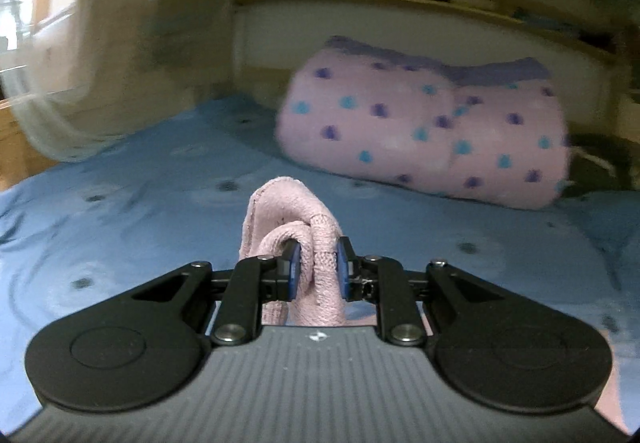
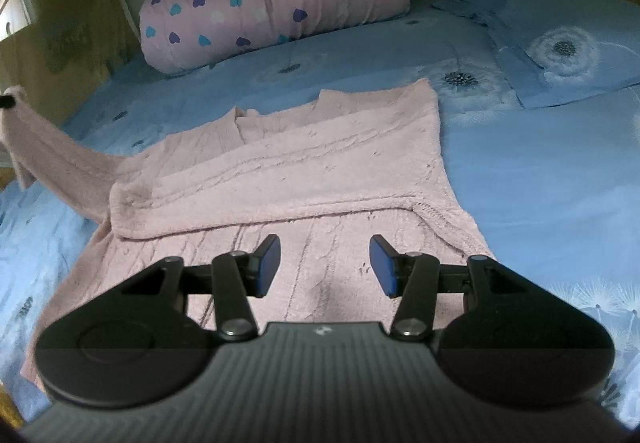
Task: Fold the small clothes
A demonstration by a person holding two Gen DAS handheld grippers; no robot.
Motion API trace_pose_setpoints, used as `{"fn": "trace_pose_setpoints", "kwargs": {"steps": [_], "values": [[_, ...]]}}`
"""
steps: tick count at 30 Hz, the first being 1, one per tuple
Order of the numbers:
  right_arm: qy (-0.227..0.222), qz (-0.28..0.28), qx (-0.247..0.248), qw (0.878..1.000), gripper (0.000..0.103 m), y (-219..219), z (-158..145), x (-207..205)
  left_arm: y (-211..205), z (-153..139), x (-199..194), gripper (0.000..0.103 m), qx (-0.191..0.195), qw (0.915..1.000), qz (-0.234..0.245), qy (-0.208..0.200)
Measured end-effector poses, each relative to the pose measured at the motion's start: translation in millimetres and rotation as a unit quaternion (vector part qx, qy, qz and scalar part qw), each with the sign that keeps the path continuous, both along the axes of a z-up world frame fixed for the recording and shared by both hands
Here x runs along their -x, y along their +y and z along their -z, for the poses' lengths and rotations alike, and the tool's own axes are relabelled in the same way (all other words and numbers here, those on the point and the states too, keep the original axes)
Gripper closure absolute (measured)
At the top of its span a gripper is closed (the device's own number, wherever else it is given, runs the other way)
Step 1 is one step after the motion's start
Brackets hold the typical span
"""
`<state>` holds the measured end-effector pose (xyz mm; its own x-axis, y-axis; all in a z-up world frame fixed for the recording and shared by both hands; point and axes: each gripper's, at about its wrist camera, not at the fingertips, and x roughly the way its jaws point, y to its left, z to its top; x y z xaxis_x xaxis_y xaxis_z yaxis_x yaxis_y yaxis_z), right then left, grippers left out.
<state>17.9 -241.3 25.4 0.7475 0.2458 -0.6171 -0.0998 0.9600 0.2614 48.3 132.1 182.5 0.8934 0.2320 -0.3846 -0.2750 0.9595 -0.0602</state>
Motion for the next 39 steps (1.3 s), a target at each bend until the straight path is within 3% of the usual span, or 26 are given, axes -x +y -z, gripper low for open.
{"fn": "trace_pose_setpoints", "kwargs": {"steps": [7,11,14,19,21,23,27,29,33,39], "values": [[-0.006,0.014,-0.013,1.0,0.052,-9.9,-3.7,1.0,-84.3,28.9,-17.8,0.081,0.028,0.9957,0.086,0.02],[-0.004,0.027,-0.021,0.999,0.051,-17.4,-4.3,1.5,-125.2,66.0,-32.4,0.081,0.041,0.9907,0.119,0.05],[-0.002,0.034,-0.026,0.999,0.051,-21.9,-4.2,0.3,-153.6,98.6,-41.9,0.081,0.029,0.986,0.146,0.076],[0.001,0.035,-0.03,0.999,0.051,-24.3,-3.4,-1.2,-177.0,146.8,-52.3,0.08,0.018,0.9767,0.167,0.133],[0.004,0.034,-0.027,0.999,0.051,-23.6,-3.2,-2.3,-179.3,157.5,-53.7,0.073,0.022,0.9724,0.175,0.153],[0.007,0.033,-0.024,0.999,0.051,-22.9,-2.7,-3.0,-179.1,162.6,-54.9,0.067,0.028,0.969,0.179,0.168],[0.008,0.028,-0.014,0.999,0.051,-19.3,-2.3,-2.5,-172.6,159.2,-53.9,0.037,0.036,0.9653,0.184,0.182],[0.01,0.026,-0.009,1.0,0.051,-17.6,-1.3,-2.7,-169.3,153.9,-45.8,0.032,0.028,0.9656,0.185,0.181],[0.017,0.02,-0.002,1.0,0.051,-12.1,1.1,-4.1,-156.1,142.2,-29.8,0.028,0.002,0.9643,0.175,0.199],[0.023,0.011,0.013,1.0,0.051,-3.3,4.7,-4.8,-115.5,130.8,-9.4,0.027,-0.01,0.9714,0.125,0.201]]}}
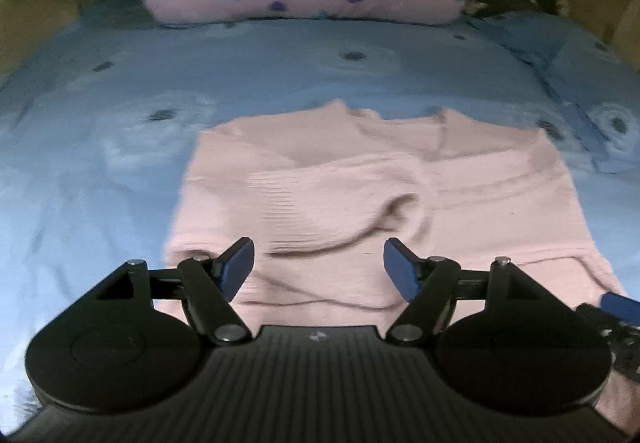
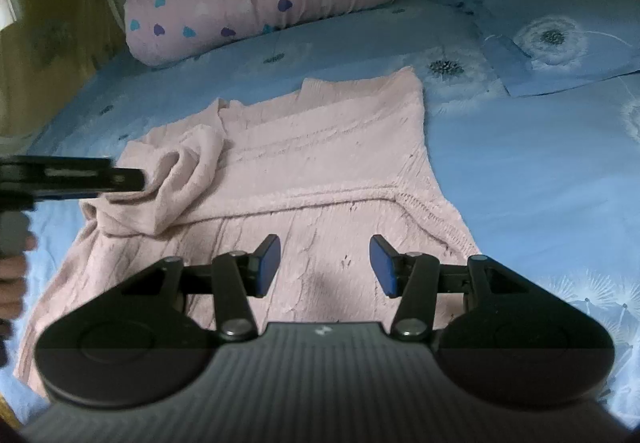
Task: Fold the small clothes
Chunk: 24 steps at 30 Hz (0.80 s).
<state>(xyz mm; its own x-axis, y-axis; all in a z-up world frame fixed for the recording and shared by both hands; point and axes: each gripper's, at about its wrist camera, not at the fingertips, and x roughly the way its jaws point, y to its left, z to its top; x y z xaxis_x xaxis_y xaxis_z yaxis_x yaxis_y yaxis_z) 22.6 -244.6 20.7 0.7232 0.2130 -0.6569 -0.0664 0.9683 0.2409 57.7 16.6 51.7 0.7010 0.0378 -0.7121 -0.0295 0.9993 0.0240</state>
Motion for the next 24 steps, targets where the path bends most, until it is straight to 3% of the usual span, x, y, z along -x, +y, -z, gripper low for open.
{"fn": "trace_pose_setpoints", "kwargs": {"steps": [9,14,19,24], "values": [[-0.01,-0.023,0.003,1.0,0.051,14.8,-2.3,-5.0,64.5,8.6,0.3,0.026,0.022,0.9981,-0.057,0.004],[-0.003,-0.023,-0.011,1.0,0.051,28.8,-9.7,-24.1,73.7,10.9,-4.5,0.026,0.045,0.9976,-0.052,-0.003],[0.015,-0.035,-0.04,0.998,0.051,52.8,-13.5,-53.7,76.7,22.7,-9.2,0.026,0.036,0.9977,-0.052,0.022],[0.036,-0.024,-0.056,0.998,0.051,78.6,-9.6,-85.0,84.9,26.7,-12.4,0.026,0.053,0.9963,-0.063,0.025]]}}
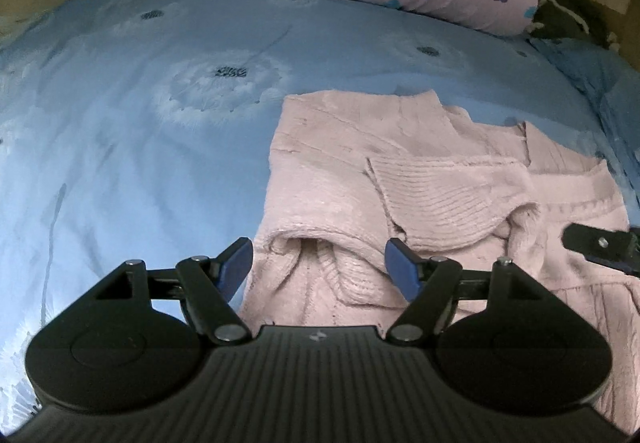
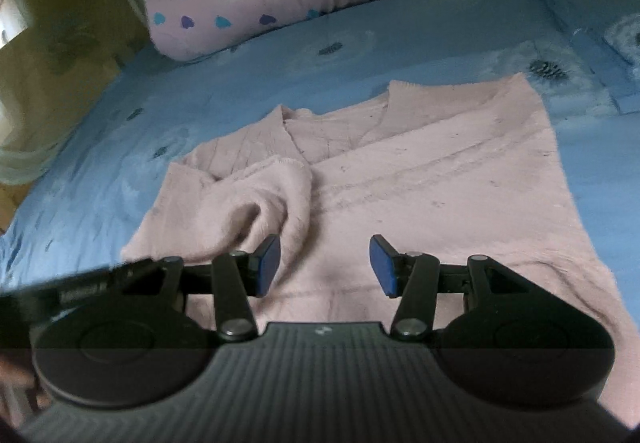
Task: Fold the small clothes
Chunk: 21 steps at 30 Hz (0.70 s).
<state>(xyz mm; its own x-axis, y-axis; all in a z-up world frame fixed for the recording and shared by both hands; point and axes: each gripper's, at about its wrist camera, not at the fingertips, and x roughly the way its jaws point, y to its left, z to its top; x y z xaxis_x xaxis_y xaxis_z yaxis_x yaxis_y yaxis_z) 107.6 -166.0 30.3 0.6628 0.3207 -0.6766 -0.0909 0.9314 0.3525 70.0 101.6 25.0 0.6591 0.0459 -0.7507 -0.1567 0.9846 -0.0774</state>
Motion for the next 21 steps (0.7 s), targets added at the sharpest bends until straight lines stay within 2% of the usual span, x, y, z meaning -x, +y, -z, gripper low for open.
{"fn": "trace_pose_setpoints", "kwargs": {"steps": [4,10,15,21], "values": [[0.017,0.028,-0.013,0.999,0.051,9.4,4.6,-14.9,-0.4,6.4,-1.7,0.026,0.001,0.9998,0.006,0.016],[0.03,0.033,-0.01,0.999,0.051,14.3,9.9,-26.0,-9.5,5.7,3.2,0.026,-0.018,0.9995,0.023,0.007],[0.054,0.041,-0.031,0.997,0.051,13.7,21.4,-32.7,-5.3,5.6,1.2,0.026,-0.002,0.9999,0.01,0.003],[0.052,0.029,-0.034,0.998,0.049,21.1,25.9,-34.8,0.9,3.3,-0.7,0.026,0.008,0.9999,-0.005,-0.005]]}}
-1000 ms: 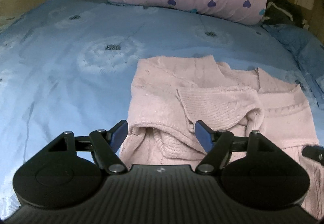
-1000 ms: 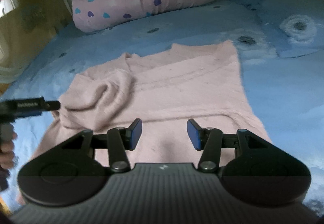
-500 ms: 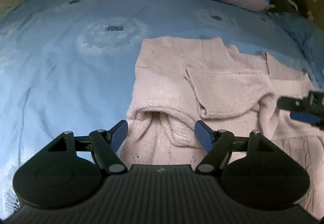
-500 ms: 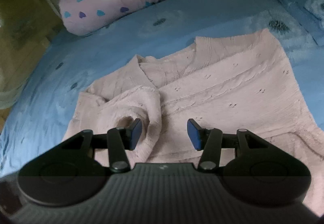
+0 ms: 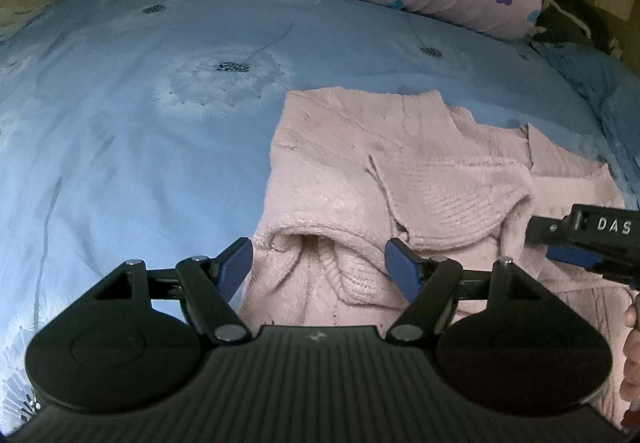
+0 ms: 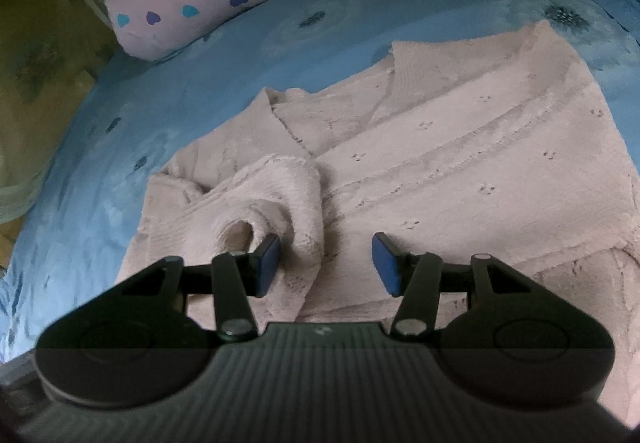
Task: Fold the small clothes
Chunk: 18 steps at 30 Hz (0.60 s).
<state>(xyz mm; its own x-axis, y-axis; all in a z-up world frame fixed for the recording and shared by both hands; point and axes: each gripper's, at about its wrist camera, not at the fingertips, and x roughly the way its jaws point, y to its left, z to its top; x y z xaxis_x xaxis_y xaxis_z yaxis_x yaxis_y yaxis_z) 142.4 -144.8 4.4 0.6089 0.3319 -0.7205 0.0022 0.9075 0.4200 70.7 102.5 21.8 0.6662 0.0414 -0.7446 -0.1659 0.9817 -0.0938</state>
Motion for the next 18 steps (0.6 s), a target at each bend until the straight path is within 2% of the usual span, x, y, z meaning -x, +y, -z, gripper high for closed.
{"fn": "trace_pose_setpoints", "kwargs": {"steps": [12,13,15,18], "values": [[-0.01,-0.009,-0.005,1.0,0.051,6.4,2.9,-2.0,-5.0,-0.2,1.2,0.026,-0.007,1.0,0.002,-0.002],[-0.011,-0.013,-0.003,1.0,0.055,7.2,2.9,-1.5,-5.5,-0.5,1.7,0.026,-0.007,1.0,0.002,-0.004],[-0.012,-0.031,-0.008,0.999,0.083,9.9,0.6,-1.3,-5.9,-1.5,2.5,0.026,-0.009,0.9999,0.003,-0.009],[-0.015,-0.045,0.001,0.999,0.091,16.4,-4.8,-1.1,-5.8,-6.0,4.6,0.026,-0.008,0.9997,0.003,-0.021]]}}
